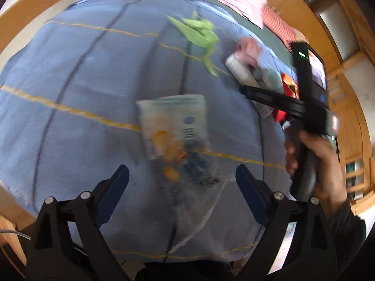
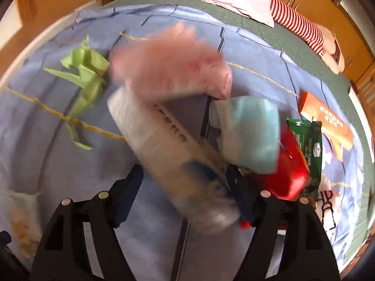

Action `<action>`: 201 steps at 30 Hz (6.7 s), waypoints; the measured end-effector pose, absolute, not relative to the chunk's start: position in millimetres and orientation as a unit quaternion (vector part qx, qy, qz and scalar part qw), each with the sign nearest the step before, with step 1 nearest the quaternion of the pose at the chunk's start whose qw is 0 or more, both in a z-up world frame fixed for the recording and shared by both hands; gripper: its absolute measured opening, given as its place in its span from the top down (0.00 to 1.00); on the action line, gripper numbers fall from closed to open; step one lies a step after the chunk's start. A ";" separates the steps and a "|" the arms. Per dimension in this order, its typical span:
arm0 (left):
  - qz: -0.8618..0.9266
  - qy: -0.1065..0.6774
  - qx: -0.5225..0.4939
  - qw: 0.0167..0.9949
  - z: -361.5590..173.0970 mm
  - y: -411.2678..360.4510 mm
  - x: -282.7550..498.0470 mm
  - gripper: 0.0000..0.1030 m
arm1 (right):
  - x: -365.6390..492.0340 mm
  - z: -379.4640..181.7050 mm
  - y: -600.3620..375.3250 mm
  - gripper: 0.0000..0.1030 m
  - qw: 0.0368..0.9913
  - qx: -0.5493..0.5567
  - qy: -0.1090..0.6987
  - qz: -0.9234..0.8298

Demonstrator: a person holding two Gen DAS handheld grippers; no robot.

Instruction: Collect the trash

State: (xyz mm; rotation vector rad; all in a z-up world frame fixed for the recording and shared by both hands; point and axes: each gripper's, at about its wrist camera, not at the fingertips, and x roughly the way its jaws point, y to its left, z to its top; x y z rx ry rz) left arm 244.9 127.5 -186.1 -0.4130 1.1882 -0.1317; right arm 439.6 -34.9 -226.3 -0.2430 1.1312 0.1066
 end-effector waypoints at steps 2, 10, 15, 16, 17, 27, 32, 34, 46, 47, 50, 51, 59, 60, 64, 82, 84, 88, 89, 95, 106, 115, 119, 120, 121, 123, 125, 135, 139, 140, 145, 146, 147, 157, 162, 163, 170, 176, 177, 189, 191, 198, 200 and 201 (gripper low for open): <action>-0.069 0.556 -0.197 0.804 -189.4 122.9 249.7 0.11 | 435.7 -227.3 -42.4 0.61 0.837 -0.079 0.537 0.067; -0.046 0.571 -0.164 0.803 -209.4 114.6 253.7 0.47 | 382.6 -202.7 -42.5 0.78 0.814 -0.016 0.571 0.107; -0.054 0.559 -0.144 0.815 -204.1 113.3 252.0 0.76 | 331.4 -174.0 -49.6 0.80 0.819 -0.013 0.563 0.108; -0.054 0.555 -0.147 0.817 -202.6 116.0 250.7 0.79 | 325.1 -168.6 -52.6 0.80 0.821 -0.010 0.560 0.108; -0.055 0.549 -0.157 0.819 -199.3 119.7 249.2 0.81 | 319.5 -161.9 -55.5 0.80 0.825 -0.009 0.556 0.105; -0.071 0.409 -0.150 0.897 -113.0 131.1 193.6 0.83 | 238.5 -87.2 -87.9 0.80 0.868 0.009 0.486 0.098; -0.060 0.364 -0.140 0.919 -74.5 121.5 143.4 0.83 | 194.9 -58.2 -110.9 0.80 0.887 0.018 0.453 0.090; -0.060 0.358 -0.120 0.924 -62.5 107.9 125.6 0.83 | 173.7 -45.6 -119.5 0.80 0.897 0.013 0.434 0.081; -0.069 0.297 -0.019 0.952 -3.5 32.4 50.6 0.83 | 74.4 -0.9 -176.1 0.80 0.936 -0.002 0.352 0.017; -0.072 0.288 -0.013 0.955 1.9 26.5 43.4 0.83 | 67.0 0.6 -180.9 0.80 0.938 0.003 0.347 0.012; -0.080 0.275 -0.003 0.958 12.8 14.1 29.0 0.83 | 50.1 2.6 -190.9 0.80 0.940 0.017 0.341 0.006; -0.083 0.271 0.001 0.959 15.4 10.5 24.7 0.83 | 46.9 3.0 -193.3 0.80 0.940 0.020 0.340 0.005; -0.092 0.263 0.011 0.960 22.9 -3.3 8.1 0.83 | 29.4 5.9 -207.4 0.80 0.943 0.035 0.330 -0.001; -0.092 0.263 0.011 0.960 23.6 -4.7 6.5 0.83 | 28.4 6.4 -209.3 0.80 0.943 0.037 0.329 -0.002; -0.094 0.263 0.012 0.960 23.6 -4.9 5.8 0.83 | 26.8 5.9 -211.6 0.80 0.944 0.044 0.328 0.003; -0.167 0.281 0.007 0.945 21.8 -15.7 7.0 0.83 | -6.8 4.7 -236.2 0.80 0.942 0.010 0.336 -0.027; -0.204 0.289 0.004 0.935 19.0 -22.2 6.4 0.83 | -21.9 -6.1 -260.6 0.80 0.933 0.012 0.355 -0.052; -0.284 0.312 -0.012 0.907 10.0 -40.4 5.8 0.83 | -53.1 -36.7 -313.4 0.80 0.907 0.041 0.411 -0.084; -0.298 0.318 -0.013 0.900 7.8 -45.7 5.8 0.83 | -61.2 -44.6 -322.9 0.80 0.900 0.045 0.423 -0.092; -0.380 0.351 0.018 0.856 -10.3 -93.8 -3.5 0.83 | -107.5 -107.1 -352.6 0.39 0.849 0.093 0.513 -0.087; -0.531 0.467 -0.009 0.707 -76.0 -166.4 0.1 0.11 | -139.8 -70.2 -438.8 0.35 0.861 0.244 0.391 -0.216; -0.251 0.393 -0.040 0.884 -53.7 -31.3 123.3 0.10 | 9.0 -51.7 -387.8 0.35 0.871 0.250 0.411 -0.100; -0.113 0.383 -0.041 0.916 -68.8 39.6 178.2 0.10 | 113.9 -46.3 -359.0 0.31 0.881 0.222 0.416 -0.038; -0.085 0.390 -0.060 0.915 -79.9 63.4 194.5 0.10 | 144.1 -51.7 -350.3 0.30 0.884 0.202 0.421 -0.029; -0.076 0.398 -0.074 0.911 -86.7 77.3 203.2 0.10 | 168.5 -58.6 -344.2 0.30 0.883 0.191 0.428 -0.017; -0.062 0.419 -0.116 0.898 -107.5 107.0 223.9 0.10 | 232.6 -86.3 -324.8 0.30 0.875 0.185 0.448 0.015; -0.036 0.438 -0.150 0.886 -131.1 129.4 235.2 0.10 | 286.3 -120.0 -313.5 0.30 0.863 0.176 0.474 0.014; 0.034 0.512 -0.213 0.832 -164.3 167.4 231.2 0.09 | 338.0 -198.3 -243.4 0.81 0.785 0.294 0.535 0.099; 0.040 0.507 -0.237 0.828 -161.0 178.0 223.7 0.09 | 319.9 -177.6 -159.0 0.80 0.749 0.284 0.541 0.256; 0.043 0.503 -0.241 0.829 -158.5 180.6 220.5 0.09 | 320.2 -175.8 -138.0 0.75 0.740 0.271 0.544 0.287; 0.052 0.493 -0.247 0.833 -152.2 189.7 210.2 0.09 | 333.8 -151.0 -96.4 0.48 0.771 0.170 0.533 0.303; 0.053 0.492 -0.246 0.833 -151.8 191.1 209.2 0.09 | 342.5 -139.5 -113.2 0.40 0.785 0.192 0.510 0.294; 0.054 0.492 -0.244 0.834 -151.2 192.9 207.6 0.09 | 353.1 -128.5 -137.2 0.37 0.804 0.221 0.484 0.266; 0.041 0.507 -0.253 0.823 -154.8 199.7 205.9 0.09 | 449.6 -196.9 -353.1 0.36 0.823 0.410 0.377 -0.115; 0.034 0.516 -0.241 0.821 -157.1 194.6 206.4 0.09 | 465.9 -234.2 -378.5 0.49 0.780 0.523 0.319 -0.130; 0.034 0.519 -0.239 0.820 -157.8 193.9 206.7 0.09 | 466.1 -235.8 -380.9 0.69 0.777 0.539 0.299 -0.130; 0.044 0.523 -0.239 0.817 -162.8 193.4 208.2 0.09 | 456.0 -203.9 -388.6 0.88 0.798 0.534 0.260 -0.099; 0.048 0.509 -0.228 0.829 -158.5 189.8 208.3 0.09 | 383.0 -109.8 -343.9 0.89 0.788 0.498 0.354 0.076; 0.047 0.506 -0.231 0.830 -157.7 189.7 208.3 0.09 | 376.0 -101.0 -327.5 0.89 0.780 0.477 0.387 0.119; 0.037 0.487 -0.233 0.841 -155.1 183.0 212.9 0.10 | 339.2 -153.6 -130.9 0.79 0.728 0.164 0.635 0.200; 0.041 0.485 -0.232 0.842 -155.9 182.7 213.1 0.10 | 345.6 -142.1 -125.0 0.33 0.762 0.125 0.626 0.113; 0.060 0.480 -0.247 0.840 -156.3 194.0 214.1 0.10 | 326.0 -115.9 -69.0 0.20 0.814 0.112 0.569 0.046; 0.060 0.479 -0.246 0.840 -155.9 194.7 214.0 0.10 | 315.8 -117.2 -62.8 0.20 0.820 0.122 0.559 0.036; 0.061 0.479 -0.245 0.840 -156.1 195.0 213.8 0.10 | 313.5 -116.0 -61.3 0.20 0.824 0.127 0.552 0.026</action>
